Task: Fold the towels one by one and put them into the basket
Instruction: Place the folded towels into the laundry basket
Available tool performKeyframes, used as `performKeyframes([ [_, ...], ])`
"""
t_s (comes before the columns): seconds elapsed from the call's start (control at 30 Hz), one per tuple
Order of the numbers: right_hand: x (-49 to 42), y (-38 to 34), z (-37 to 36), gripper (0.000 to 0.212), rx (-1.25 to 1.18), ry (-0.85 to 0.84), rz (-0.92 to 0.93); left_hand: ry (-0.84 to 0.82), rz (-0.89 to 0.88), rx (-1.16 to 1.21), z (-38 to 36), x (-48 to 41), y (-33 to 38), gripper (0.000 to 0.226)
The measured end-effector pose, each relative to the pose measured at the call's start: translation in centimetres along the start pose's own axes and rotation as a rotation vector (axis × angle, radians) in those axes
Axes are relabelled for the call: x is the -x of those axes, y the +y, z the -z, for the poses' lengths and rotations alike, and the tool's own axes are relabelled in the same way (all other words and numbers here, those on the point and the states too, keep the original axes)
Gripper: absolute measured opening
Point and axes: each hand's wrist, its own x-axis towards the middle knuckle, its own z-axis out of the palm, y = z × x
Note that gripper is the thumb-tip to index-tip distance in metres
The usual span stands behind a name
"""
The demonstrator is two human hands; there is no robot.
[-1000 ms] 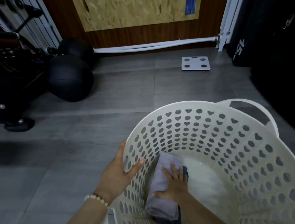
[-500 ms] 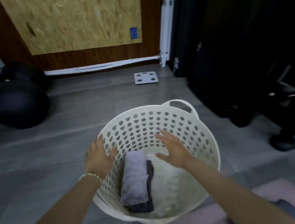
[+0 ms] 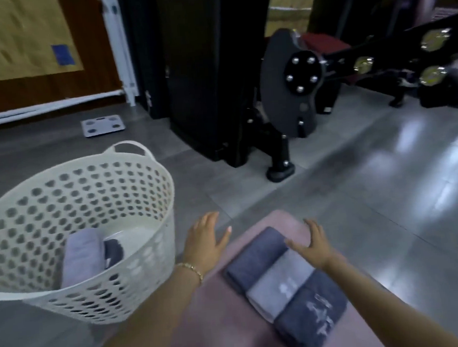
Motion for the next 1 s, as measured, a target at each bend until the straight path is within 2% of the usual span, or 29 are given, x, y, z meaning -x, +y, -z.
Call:
performKeyframes([
  [0.07,1.6,5.7,0.8,0.097,-0.075,-0.003,-0.182,-0.109,0.016,-0.015,-3.5,0.9,2.1,0.101],
  [0.2,3.9,15.4,-0.2,0.114,-0.363,0.02,-0.545,-0.275,0.061,-0.038,-8.9,1.9,4.1,0.101],
  [0.33,5.1,19.2,-1.7,0.102,-0.653,-0.058,-0.75,-0.36,0.165,-0.072,-13.2,1.8,4.6,0.078],
  [0.43,4.4,20.6,-3.3,0.072,-0.882,-0.089,-0.777,-0.359,0.203,-0.076,-16.2,1.1,5.4,0.067],
  [0.47,4.1,21.1,-4.0,0.073,-0.921,-0.082,-0.797,-0.362,0.204,-0.082,-17.1,0.9,5.6,0.066],
  [0.63,0.7,29.0,-12.0,0.113,-1.109,-0.01,-0.828,-0.448,0.165,-0.136,-20.7,0.5,5.6,0.065],
  [0.73,0.5,28.2,-11.5,0.128,-1.147,0.039,-0.9,-0.451,0.175,-0.138,-22.0,0.7,5.4,0.065],
  [0.8,0.5,26.4,-10.5,0.117,-1.171,0.059,-0.883,-0.443,0.172,-0.133,-22.4,1.0,5.6,0.063],
  [0.87,0.4,25.8,-10.5,0.103,-1.19,0.01,-0.847,-0.432,0.17,-0.123,-22.6,1.3,5.5,0.066],
  [0.93,0.2,25.9,-11.0,0.1,-1.21,0.013,-0.827,-0.426,0.175,-0.116,-22.6,1.5,5.5,0.074],
  [1.0,0.4,25.2,-10.6,0.089,-1.225,0.026,-0.824,-0.414,0.186,-0.103,-22.7,1.5,5.5,0.066],
])
